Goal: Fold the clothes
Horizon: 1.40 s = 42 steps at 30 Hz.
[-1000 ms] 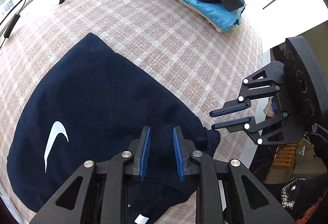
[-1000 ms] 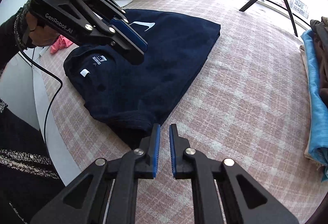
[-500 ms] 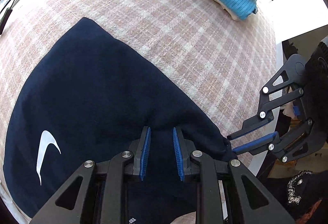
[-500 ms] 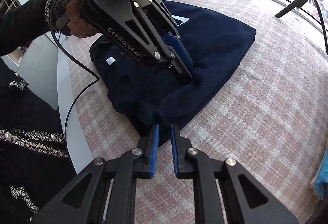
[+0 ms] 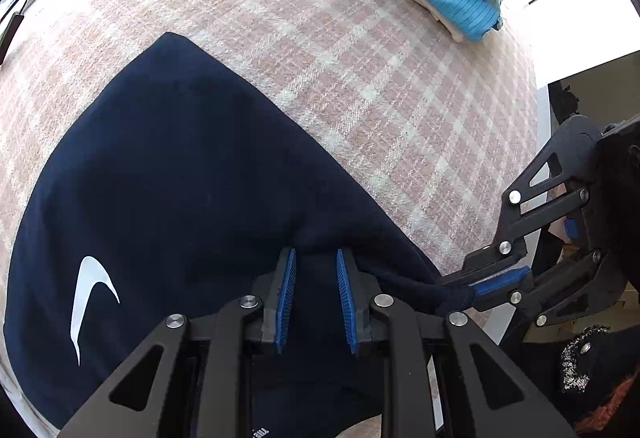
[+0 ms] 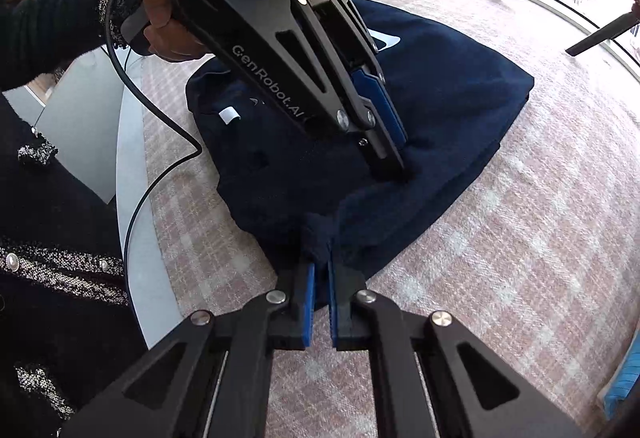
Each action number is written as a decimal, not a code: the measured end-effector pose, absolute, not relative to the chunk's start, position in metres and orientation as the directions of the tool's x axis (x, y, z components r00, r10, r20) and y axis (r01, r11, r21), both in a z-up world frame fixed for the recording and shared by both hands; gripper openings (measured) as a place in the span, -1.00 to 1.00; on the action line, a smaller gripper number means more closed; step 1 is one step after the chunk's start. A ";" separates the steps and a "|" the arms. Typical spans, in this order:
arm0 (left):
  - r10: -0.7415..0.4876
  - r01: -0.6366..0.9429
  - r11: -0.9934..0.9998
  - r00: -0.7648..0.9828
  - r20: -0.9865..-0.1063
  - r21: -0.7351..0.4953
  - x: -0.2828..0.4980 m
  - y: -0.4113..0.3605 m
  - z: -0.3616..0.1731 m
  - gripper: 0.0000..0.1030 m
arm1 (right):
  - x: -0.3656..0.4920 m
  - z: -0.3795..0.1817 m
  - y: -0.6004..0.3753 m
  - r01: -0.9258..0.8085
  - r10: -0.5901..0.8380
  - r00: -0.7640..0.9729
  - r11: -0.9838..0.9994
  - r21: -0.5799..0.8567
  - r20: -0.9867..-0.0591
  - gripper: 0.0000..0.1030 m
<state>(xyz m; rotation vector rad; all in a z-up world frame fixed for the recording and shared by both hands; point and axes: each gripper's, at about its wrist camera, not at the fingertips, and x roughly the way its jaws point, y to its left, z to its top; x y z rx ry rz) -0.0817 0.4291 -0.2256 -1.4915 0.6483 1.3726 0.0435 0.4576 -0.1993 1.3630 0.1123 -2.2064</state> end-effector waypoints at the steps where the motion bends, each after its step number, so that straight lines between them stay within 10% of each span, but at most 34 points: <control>1: 0.228 -0.868 -0.390 0.232 -0.946 -0.307 -0.083 0.428 -0.226 -0.61 | 0.051 -0.194 0.462 0.476 -0.388 -0.362 -0.859 0.190 -0.848 -0.89; 9: 0.237 -0.878 -0.371 0.227 -0.945 -0.304 -0.090 0.429 -0.224 -0.66 | 0.066 -0.185 0.481 0.423 -0.364 -0.347 -0.883 0.202 -0.864 -0.82; 13: 0.243 -0.867 -0.393 0.223 -0.944 -0.306 -0.075 0.444 -0.230 -0.66 | 0.064 -0.187 0.474 0.408 -0.323 -0.405 -0.901 0.147 -0.855 -0.23; 17: 0.236 -0.870 -0.389 0.225 -0.945 -0.305 -0.076 0.448 -0.231 -0.66 | 0.049 -0.188 0.474 0.415 -0.370 -0.430 -0.891 0.183 -0.824 -0.23; 19: 0.232 -0.871 -0.387 0.225 -0.946 -0.302 -0.077 0.450 -0.232 -0.66 | 0.044 -0.189 0.470 0.422 -0.390 -0.425 -0.884 0.202 -0.817 -0.87; 28: 0.276 -0.900 -0.322 0.208 -0.938 -0.295 -0.041 0.435 -0.216 -0.65 | 0.073 -0.192 0.477 0.393 -0.367 -0.362 -0.894 0.217 -0.857 -0.85; 33: 0.311 -0.921 -0.269 0.193 -0.931 -0.281 -0.013 0.420 -0.201 -0.38 | 0.056 -0.179 0.516 0.237 -0.439 -0.449 -0.898 0.370 -0.778 -0.19; 39: 0.351 -0.937 -0.229 0.174 -0.920 -0.265 0.011 0.402 -0.185 -0.36 | 0.011 -0.208 0.535 0.092 -0.515 -0.398 -0.846 0.526 -0.759 -0.19; 42: 0.367 -0.934 -0.242 0.161 -0.916 -0.261 0.008 0.393 -0.179 -0.85 | -0.004 -0.219 0.522 0.090 -0.523 -0.360 -0.844 0.530 -0.773 -0.31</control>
